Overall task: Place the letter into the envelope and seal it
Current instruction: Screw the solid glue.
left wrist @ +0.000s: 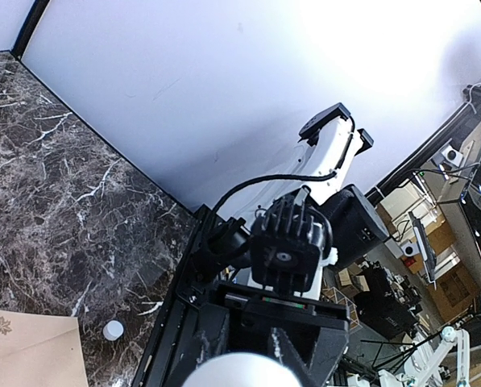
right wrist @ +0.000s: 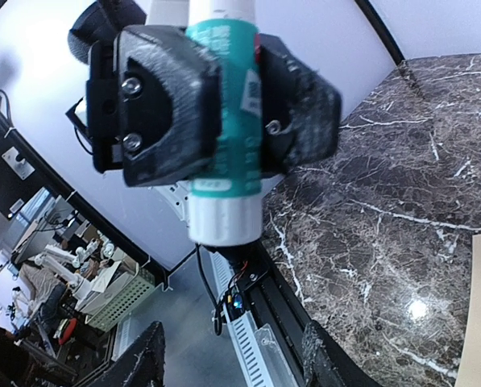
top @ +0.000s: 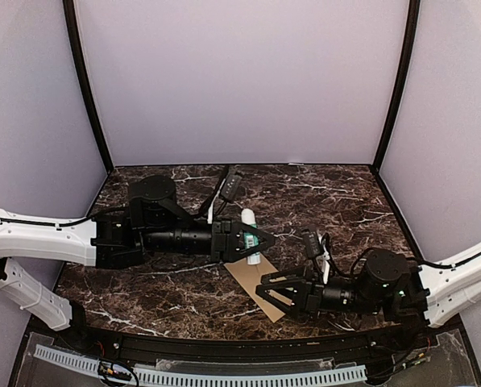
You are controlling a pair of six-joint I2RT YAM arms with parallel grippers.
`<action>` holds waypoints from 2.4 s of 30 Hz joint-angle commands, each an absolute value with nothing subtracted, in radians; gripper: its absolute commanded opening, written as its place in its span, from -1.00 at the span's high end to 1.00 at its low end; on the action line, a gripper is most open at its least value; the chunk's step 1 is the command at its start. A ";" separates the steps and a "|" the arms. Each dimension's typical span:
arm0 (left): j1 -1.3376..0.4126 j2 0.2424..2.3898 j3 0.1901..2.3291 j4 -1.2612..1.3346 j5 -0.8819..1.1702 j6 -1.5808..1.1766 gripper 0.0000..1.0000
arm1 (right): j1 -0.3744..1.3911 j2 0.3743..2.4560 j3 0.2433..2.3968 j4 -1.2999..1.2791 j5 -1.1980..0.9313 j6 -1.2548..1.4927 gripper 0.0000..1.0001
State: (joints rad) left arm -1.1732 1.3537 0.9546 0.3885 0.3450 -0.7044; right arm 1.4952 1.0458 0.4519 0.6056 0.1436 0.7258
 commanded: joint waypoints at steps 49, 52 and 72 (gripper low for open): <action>-1.244 1.267 0.910 0.405 0.267 -0.797 -0.33 | 1.502 1.097 0.583 0.605 0.404 0.742 0.90; -1.244 1.243 0.895 0.402 0.237 -0.804 -0.30 | 1.503 1.092 0.582 0.598 0.404 0.740 0.90; -1.243 1.244 0.873 0.445 0.217 -0.863 0.23 | 1.502 1.127 0.612 0.575 0.268 0.706 0.94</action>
